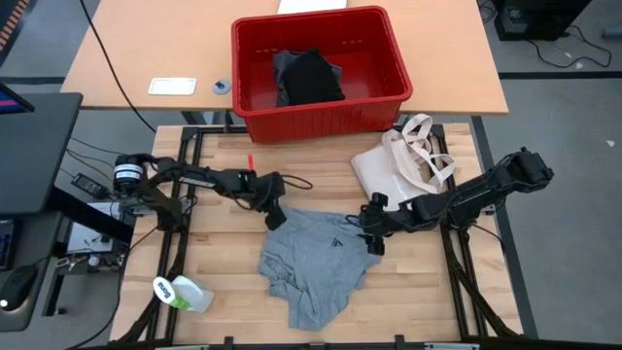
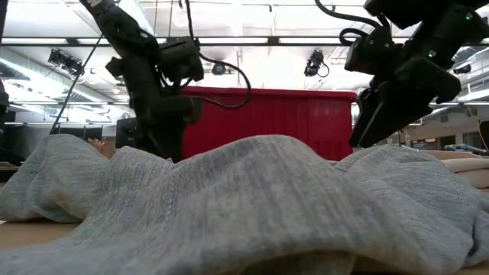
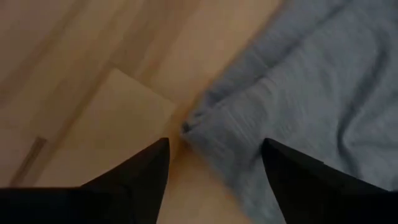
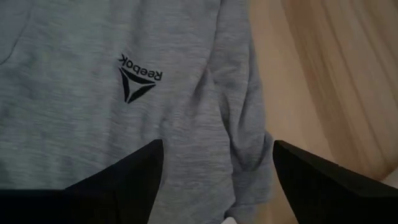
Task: Fold Laundry from Bin
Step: Fold the gray shirt
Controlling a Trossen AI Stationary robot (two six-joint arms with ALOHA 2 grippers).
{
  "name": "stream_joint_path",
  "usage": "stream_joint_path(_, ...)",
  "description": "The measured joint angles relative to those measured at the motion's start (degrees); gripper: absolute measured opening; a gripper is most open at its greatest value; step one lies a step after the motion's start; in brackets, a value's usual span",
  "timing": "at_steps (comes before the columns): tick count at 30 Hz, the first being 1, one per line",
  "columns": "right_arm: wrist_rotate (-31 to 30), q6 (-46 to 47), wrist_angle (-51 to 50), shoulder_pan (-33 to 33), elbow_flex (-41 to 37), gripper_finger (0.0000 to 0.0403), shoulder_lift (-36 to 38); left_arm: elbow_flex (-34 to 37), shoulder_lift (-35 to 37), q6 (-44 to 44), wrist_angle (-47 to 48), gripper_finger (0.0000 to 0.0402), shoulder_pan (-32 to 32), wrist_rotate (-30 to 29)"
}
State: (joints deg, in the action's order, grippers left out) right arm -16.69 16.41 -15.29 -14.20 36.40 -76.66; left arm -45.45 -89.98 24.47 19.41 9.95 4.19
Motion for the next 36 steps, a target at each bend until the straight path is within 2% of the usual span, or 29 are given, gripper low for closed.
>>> stream_joint_path(7,-0.2,-0.1,0.4,0.0,0.0,0.0311,-0.2,0.2,-2.5,0.2,-6.8,0.0265,0.7,0.3)
stream_joint_path(11,0.0,-0.1,1.1,-0.1,0.0,0.0311,-0.2,-0.1,-5.8,0.2,-6.5,0.024,0.7,1.2)
stream_joint_path(14,0.7,-0.8,1.6,-0.1,0.0,0.0311,-0.2,-0.3,-7.0,-3.7,-6.6,0.0181,0.5,2.4)
stream_joint_path(18,2.5,-4.0,2.3,0.1,0.0,0.0311,-0.2,-1.5,-5.0,-8.2,-6.7,0.0043,-1.4,2.6)
stream_joint_path(19,3.7,-4.8,3.2,0.6,0.0,0.0311,-0.2,-2.0,-3.8,-9.1,-5.8,0.0025,-1.9,4.3)
stream_joint_path(22,4.4,-6.7,4.2,2.4,0.0,0.0312,-0.2,-4.9,1.5,-13.1,-5.2,0.0021,-4.0,7.4)
stream_joint_path(24,3.1,-9.7,5.7,3.2,0.0,0.0311,-0.2,-6.6,4.8,-15.6,-2.0,0.0021,-6.1,7.5)
stream_joint_path(27,4.6,-13.6,8.0,3.9,0.0,0.0312,-0.2,-8.8,8.5,-18.1,2.2,0.0019,-9.7,7.4)
stream_joint_path(32,6.0,-18.9,11.6,6.9,0.0,0.0317,-0.2,-10.2,12.7,-20.0,3.1,0.0018,-14.5,7.3)
stream_joint_path(36,16.8,-19.6,12.2,12.9,0.0,0.033,-1.5,-10.1,13.0,-21.2,3.6,0.0017,-17.1,7.2)
